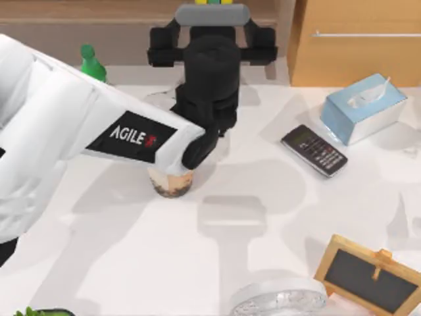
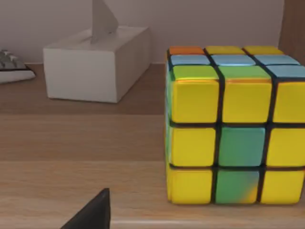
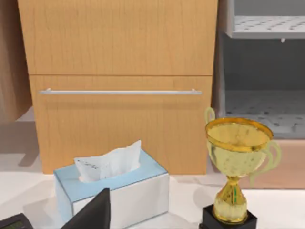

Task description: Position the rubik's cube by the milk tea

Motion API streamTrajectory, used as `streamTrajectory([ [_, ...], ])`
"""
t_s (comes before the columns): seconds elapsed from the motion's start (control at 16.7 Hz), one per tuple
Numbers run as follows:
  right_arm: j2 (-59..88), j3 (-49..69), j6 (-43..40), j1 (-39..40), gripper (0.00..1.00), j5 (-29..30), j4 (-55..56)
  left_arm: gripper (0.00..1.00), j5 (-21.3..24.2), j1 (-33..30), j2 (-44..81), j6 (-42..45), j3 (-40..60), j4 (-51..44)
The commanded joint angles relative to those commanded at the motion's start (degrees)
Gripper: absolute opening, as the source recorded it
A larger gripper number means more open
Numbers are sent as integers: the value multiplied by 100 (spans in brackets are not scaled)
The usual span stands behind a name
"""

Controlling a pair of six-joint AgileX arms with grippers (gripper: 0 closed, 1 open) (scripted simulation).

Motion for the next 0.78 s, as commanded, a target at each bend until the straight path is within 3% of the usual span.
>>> streamTrajectory([
  [0.36, 0, 0, 0, 0, 100, 0, 0, 100, 31, 28, -49, 8, 91, -135],
  [0.78, 0, 0, 0, 0, 100, 0, 0, 100, 311, 322, 350, 8, 1181, -806],
])
